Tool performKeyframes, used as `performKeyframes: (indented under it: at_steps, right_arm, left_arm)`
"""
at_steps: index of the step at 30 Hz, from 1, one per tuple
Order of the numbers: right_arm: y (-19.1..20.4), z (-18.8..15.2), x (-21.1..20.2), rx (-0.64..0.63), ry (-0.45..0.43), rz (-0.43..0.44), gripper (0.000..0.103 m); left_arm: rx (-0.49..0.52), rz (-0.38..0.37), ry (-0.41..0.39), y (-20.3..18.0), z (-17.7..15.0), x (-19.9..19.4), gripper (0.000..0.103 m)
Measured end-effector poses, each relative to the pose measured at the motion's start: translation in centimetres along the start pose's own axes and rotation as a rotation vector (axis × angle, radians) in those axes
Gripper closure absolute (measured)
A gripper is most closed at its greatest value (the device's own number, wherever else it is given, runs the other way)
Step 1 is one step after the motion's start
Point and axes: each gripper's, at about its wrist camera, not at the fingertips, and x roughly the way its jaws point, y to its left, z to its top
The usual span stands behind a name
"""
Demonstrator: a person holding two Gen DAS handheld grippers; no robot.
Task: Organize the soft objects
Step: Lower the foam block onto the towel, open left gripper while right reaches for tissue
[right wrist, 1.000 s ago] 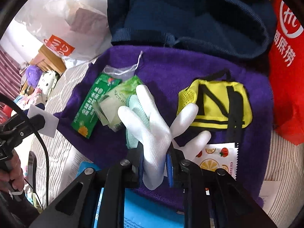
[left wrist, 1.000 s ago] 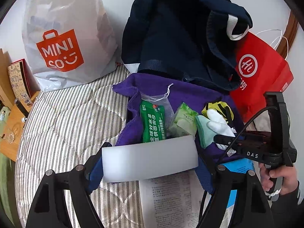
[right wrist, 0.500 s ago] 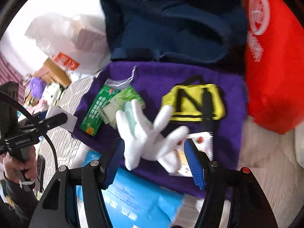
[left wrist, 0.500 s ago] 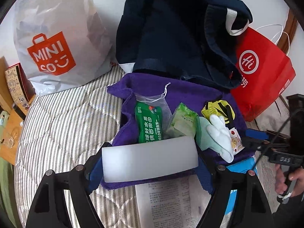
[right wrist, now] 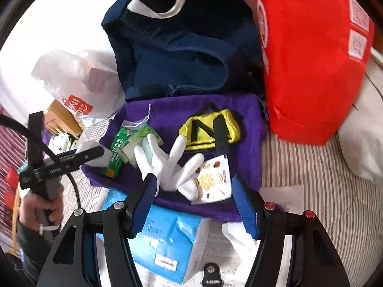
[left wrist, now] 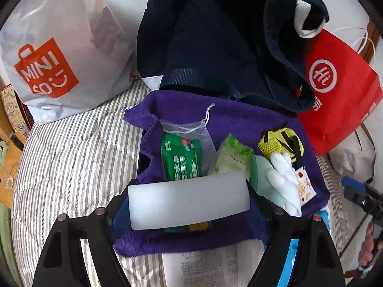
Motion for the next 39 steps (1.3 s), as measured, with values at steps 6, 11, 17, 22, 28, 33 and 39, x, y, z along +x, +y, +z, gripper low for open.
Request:
performKeyframes:
  at_steps: [6, 11, 17, 22, 28, 33, 39]
  right_arm:
    - [-1.2, -1.0, -1.1, -0.004, -0.008, -0.050, 0.039]
    - [-2.0, -2.1, -1.0, 0.000, 0.012, -0.061, 0.039]
    - [-2.5, -3.2, -0.5, 0.005, 0.047, -0.070, 0.039]
    - [-2.7, -3.5, -0.5, 0.016, 0.055, -0.058, 0.039]
    - [-3.2, -4.1, -1.1, 0.030, 0.058, -0.059, 0.039]
    - [-3.5, -4.6, -1.8, 0.045, 0.053, -0.054, 0.039]
    - [-3.3, -5.4, -2.4, 0.038, 0.056, -0.055, 0.039]
  left_arm:
    - [0.015, 0.018, 0.004, -1.2, 1.7, 1.6, 0.022]
    - [0.034, 0.054, 0.023, -2.2, 2.5, 3.2, 0.022]
    - [0.042, 0.083, 0.035, -2.6, 3.0, 4.4, 0.020]
    - [0.032, 0.091, 0.071, -2.5, 3.0, 5.3, 0.021]
    - [0.028, 0.065, 0.066, -2.5, 2.9, 4.4, 0.018]
    - [0.027, 0.064, 0.065, -2.4, 2.7, 3.2, 0.016]
    - [0.037, 0.084, 0.051, -2.4, 2.2, 0.9, 0.014]
